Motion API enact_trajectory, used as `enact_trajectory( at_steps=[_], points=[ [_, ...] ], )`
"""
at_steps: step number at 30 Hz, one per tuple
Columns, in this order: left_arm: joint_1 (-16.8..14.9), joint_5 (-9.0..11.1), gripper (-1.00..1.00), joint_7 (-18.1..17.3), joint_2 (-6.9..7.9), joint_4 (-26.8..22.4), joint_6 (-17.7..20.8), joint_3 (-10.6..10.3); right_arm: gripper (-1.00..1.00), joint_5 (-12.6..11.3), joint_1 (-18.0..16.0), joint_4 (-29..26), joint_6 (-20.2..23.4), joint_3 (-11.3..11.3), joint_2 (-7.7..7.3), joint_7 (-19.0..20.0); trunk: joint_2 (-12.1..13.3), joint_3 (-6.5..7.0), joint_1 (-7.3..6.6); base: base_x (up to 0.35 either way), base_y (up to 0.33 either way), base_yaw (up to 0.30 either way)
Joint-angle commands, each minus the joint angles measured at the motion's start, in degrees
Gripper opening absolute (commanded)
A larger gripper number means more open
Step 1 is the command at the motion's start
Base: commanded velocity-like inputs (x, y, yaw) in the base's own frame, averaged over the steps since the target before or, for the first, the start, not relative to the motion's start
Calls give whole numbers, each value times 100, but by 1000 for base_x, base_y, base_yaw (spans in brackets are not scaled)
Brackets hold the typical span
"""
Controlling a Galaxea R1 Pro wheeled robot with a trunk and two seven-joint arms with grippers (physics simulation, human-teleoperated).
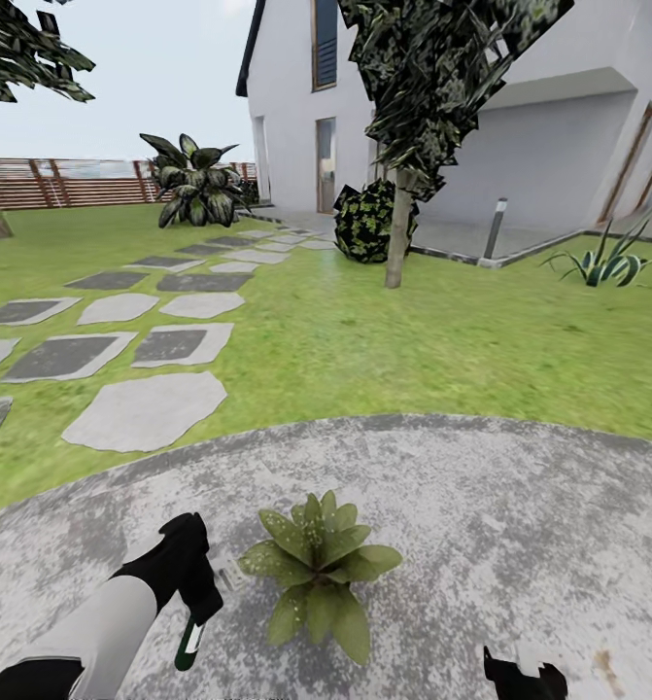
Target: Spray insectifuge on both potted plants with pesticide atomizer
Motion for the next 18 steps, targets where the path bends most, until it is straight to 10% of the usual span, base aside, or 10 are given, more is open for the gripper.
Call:
enact_trajectory(
  at_steps=[1,6,18],
  points=[
    [-24,-47,-100,-112,-3,-26,55,-19,100,61,-6,10,-19,-29,0,-28,-2,-5,-1,0,0,277],
    [-86,-106,-100,-616,-19,-55,62,-46,100,61,-6,10,-19,-29,0,-29,-2,-5,-1,0,0,201],
    [-56,-102,-100,-618,-26,-58,62,-42,100,69,-6,10,-19,-29,-26,-37,-2,-5,-1,21,-113,7]
  ],
)
